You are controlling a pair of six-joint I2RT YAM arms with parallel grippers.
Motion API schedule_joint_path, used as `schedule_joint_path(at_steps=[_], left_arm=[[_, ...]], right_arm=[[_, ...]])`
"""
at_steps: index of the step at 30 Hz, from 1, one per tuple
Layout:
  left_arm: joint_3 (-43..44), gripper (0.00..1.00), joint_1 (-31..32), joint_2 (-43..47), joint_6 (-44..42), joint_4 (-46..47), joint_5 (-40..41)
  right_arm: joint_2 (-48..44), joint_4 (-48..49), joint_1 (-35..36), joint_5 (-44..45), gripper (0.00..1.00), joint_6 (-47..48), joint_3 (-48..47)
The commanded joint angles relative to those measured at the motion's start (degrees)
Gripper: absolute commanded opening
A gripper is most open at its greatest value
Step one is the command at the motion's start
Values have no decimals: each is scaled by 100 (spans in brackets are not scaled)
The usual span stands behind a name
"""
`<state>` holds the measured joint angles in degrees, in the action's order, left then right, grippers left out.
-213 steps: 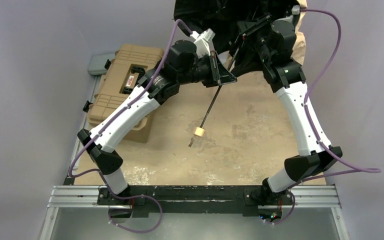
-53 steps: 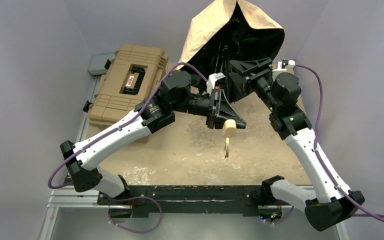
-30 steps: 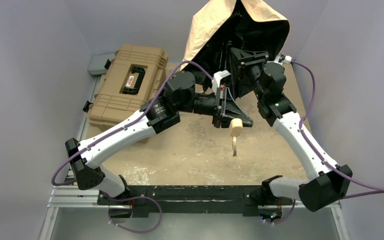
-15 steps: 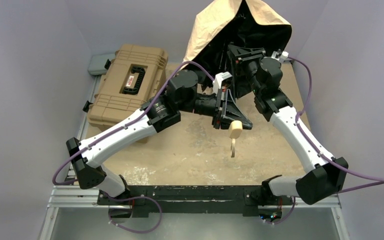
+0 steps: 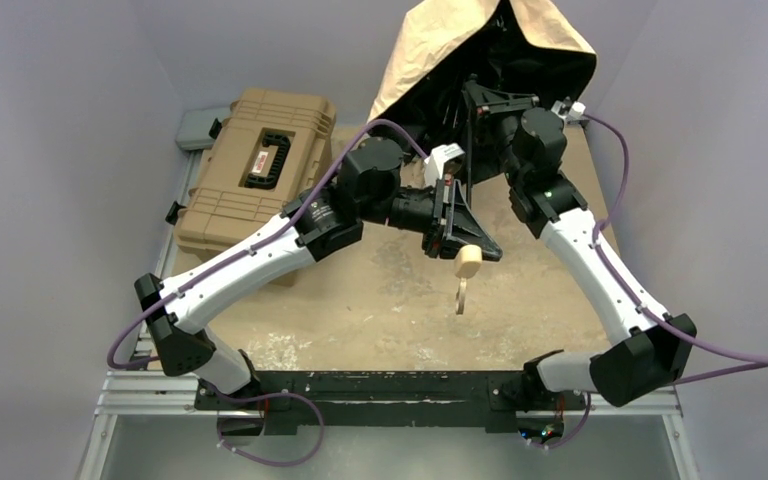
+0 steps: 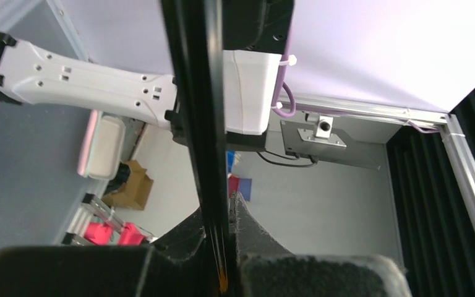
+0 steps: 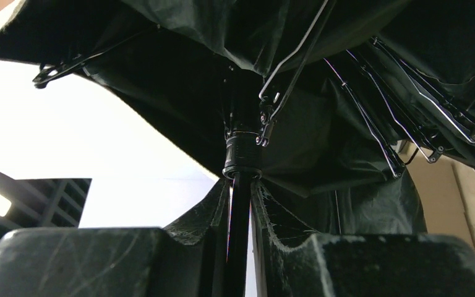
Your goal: Open the umbrella
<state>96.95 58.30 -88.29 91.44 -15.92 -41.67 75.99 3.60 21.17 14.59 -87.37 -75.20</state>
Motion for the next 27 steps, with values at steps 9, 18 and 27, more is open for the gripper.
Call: schedule_joint_path(at_steps=[9,18,27], left_arm=[[338,0,436,381,-1801,-1697,-564],[213,0,460,538,-3557,-3811,-482],[-1282,0,528,930,-4357,-4250,-128]], right_arm=[[1281,1333,-1353,1931,14,492,-2146],[2453,1900,-1557,2112,12,1115,-4184],[3027,1897,-1614,2108,13,1149,-5316]])
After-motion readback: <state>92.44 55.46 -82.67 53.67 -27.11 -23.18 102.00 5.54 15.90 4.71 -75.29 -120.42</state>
